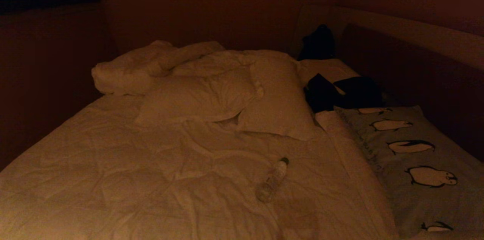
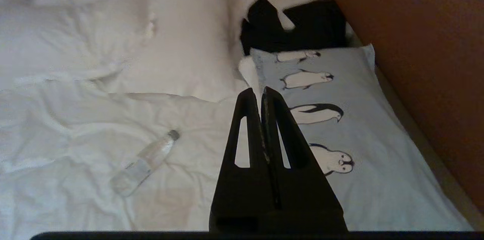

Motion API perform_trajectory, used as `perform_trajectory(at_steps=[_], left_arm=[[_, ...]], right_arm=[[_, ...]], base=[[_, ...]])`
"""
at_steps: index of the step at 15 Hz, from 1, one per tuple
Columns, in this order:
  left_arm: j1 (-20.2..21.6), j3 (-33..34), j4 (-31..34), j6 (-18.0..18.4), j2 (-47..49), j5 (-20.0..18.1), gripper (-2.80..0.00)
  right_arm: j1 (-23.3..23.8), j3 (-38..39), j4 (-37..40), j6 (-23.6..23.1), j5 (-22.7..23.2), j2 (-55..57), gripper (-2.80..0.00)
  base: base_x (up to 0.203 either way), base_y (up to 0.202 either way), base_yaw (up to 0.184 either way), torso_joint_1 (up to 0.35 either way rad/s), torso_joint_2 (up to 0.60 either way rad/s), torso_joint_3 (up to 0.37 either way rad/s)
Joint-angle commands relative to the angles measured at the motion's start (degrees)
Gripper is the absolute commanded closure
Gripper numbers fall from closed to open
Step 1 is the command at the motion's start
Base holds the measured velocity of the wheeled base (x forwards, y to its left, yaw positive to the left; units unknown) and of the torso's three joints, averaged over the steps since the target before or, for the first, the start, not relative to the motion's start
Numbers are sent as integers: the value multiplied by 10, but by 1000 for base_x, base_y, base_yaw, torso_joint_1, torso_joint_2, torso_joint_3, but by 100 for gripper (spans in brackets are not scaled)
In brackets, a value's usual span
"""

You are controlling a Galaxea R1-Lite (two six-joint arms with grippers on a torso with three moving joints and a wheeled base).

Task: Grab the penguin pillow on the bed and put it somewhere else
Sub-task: Pick up the pillow

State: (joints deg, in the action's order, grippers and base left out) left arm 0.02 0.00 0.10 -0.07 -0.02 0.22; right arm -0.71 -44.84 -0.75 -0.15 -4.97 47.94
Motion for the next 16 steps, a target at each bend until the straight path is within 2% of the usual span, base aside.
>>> perform_trajectory(at_steps=[1,5,11,16], left_arm=[[1,0,0,0,0,0,0],[0,0,0,0,0,0,0],[0,0,0,0,0,0,0],[0,0,0,0,0,0,0]], right_arm=[[1,-29,0,-3,-8,78,0],[37,-97,-7,4,-11,201,0],[129,-142,-138,27,-8,377,0],[166,-184,-154,40,-5,469,0]], base=[[0,0,0,0,0,0],[0,0,0,0,0,0],[0,0,0,0,0,0],[0,0,0,0,0,0]])
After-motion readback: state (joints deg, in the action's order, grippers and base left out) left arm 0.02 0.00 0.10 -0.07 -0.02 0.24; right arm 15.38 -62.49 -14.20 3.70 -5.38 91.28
